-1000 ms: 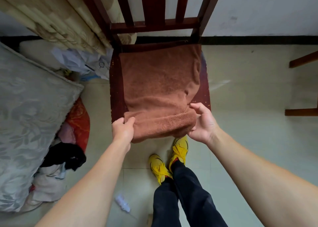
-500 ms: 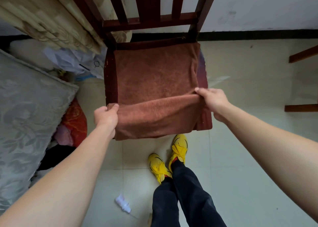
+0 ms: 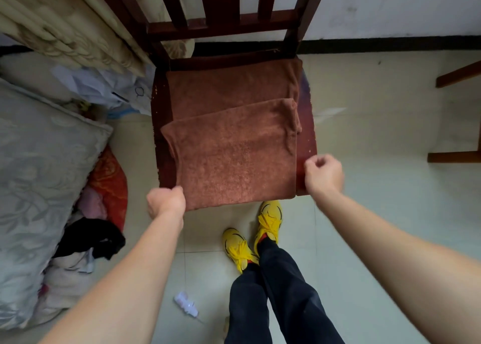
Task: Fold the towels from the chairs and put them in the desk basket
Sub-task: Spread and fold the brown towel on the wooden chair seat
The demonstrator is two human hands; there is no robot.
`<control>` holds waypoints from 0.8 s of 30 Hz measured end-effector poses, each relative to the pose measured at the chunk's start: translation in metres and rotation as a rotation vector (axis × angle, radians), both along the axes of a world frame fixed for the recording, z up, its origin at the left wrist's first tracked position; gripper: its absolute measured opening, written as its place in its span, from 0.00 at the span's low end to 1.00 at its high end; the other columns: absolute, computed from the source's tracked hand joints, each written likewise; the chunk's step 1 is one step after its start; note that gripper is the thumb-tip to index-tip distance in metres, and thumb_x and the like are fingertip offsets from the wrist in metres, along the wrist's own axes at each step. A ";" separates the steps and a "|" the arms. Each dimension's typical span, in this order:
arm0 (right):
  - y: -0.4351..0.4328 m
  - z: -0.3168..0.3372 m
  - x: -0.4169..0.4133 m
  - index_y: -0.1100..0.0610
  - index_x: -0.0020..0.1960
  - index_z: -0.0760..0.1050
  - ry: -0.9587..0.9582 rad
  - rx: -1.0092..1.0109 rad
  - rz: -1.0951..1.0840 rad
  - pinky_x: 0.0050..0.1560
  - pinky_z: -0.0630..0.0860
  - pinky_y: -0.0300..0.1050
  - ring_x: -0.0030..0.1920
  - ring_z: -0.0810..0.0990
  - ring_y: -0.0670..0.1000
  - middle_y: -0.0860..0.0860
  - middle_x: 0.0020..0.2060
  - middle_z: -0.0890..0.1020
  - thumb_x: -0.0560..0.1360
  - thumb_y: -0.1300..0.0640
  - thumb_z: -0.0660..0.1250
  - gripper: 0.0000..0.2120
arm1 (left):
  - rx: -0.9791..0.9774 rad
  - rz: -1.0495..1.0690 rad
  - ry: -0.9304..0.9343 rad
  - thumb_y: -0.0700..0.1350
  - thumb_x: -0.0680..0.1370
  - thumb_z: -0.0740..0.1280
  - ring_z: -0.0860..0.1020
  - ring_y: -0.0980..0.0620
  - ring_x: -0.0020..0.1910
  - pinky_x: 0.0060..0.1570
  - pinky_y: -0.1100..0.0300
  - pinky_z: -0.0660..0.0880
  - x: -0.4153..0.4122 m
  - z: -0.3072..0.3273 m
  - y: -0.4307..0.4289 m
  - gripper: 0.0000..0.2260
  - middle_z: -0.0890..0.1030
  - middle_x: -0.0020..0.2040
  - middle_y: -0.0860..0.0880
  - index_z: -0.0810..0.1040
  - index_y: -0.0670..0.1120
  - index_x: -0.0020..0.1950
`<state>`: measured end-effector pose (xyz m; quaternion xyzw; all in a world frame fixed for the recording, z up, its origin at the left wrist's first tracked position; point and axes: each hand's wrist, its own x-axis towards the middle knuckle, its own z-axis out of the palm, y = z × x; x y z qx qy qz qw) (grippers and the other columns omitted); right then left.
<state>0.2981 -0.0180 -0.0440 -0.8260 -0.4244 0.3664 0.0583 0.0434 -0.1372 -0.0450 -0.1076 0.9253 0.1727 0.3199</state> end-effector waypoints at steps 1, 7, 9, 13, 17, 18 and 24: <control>-0.020 -0.004 0.005 0.55 0.37 0.74 -0.022 -0.075 -0.063 0.41 0.73 0.45 0.40 0.79 0.58 0.51 0.34 0.79 0.74 0.55 0.61 0.08 | -0.024 0.056 -0.049 0.45 0.67 0.71 0.81 0.41 0.50 0.55 0.49 0.78 0.006 -0.006 -0.013 0.16 0.83 0.52 0.43 0.81 0.39 0.51; -0.082 -0.034 0.018 0.54 0.65 0.73 0.235 -0.447 -0.223 0.52 0.77 0.51 0.53 0.77 0.56 0.57 0.56 0.79 0.73 0.62 0.67 0.21 | 0.041 0.213 -0.360 0.37 0.72 0.71 0.77 0.42 0.53 0.50 0.48 0.76 0.039 -0.022 -0.040 0.25 0.75 0.60 0.43 0.68 0.41 0.67; -0.076 -0.034 0.015 0.51 0.67 0.70 0.374 -0.435 -0.242 0.53 0.76 0.52 0.57 0.75 0.54 0.52 0.58 0.76 0.73 0.62 0.69 0.23 | 0.130 0.243 -0.377 0.37 0.73 0.71 0.74 0.42 0.60 0.55 0.48 0.75 0.036 -0.029 -0.040 0.26 0.73 0.62 0.45 0.66 0.44 0.69; -0.069 -0.023 0.015 0.57 0.52 0.80 0.440 -0.497 -0.155 0.47 0.72 0.45 0.51 0.76 0.49 0.47 0.47 0.80 0.73 0.54 0.72 0.09 | 0.160 0.117 -0.342 0.41 0.74 0.72 0.73 0.48 0.51 0.53 0.55 0.71 0.037 -0.023 -0.044 0.07 0.76 0.46 0.48 0.74 0.45 0.43; -0.067 -0.005 0.016 0.58 0.31 0.70 0.440 -0.259 -0.060 0.31 0.62 0.37 0.33 0.67 0.48 0.50 0.30 0.70 0.73 0.58 0.67 0.14 | 0.199 -0.110 -0.182 0.45 0.70 0.72 0.73 0.49 0.39 0.40 0.59 0.67 0.036 -0.011 -0.052 0.10 0.78 0.35 0.49 0.75 0.44 0.32; -0.064 0.000 0.017 0.57 0.31 0.68 0.442 -0.215 -0.089 0.31 0.62 0.38 0.33 0.65 0.49 0.51 0.30 0.67 0.74 0.59 0.65 0.14 | 0.220 -0.093 -0.174 0.45 0.70 0.71 0.72 0.49 0.38 0.39 0.58 0.66 0.034 -0.007 -0.050 0.09 0.77 0.36 0.48 0.74 0.44 0.33; -0.013 0.032 0.000 0.56 0.38 0.77 0.499 -0.161 -0.208 0.42 0.72 0.50 0.36 0.71 0.52 0.53 0.37 0.74 0.73 0.56 0.66 0.07 | 0.394 0.058 -0.266 0.42 0.72 0.69 0.73 0.49 0.37 0.36 0.59 0.68 0.002 0.016 -0.006 0.04 0.76 0.35 0.46 0.75 0.45 0.38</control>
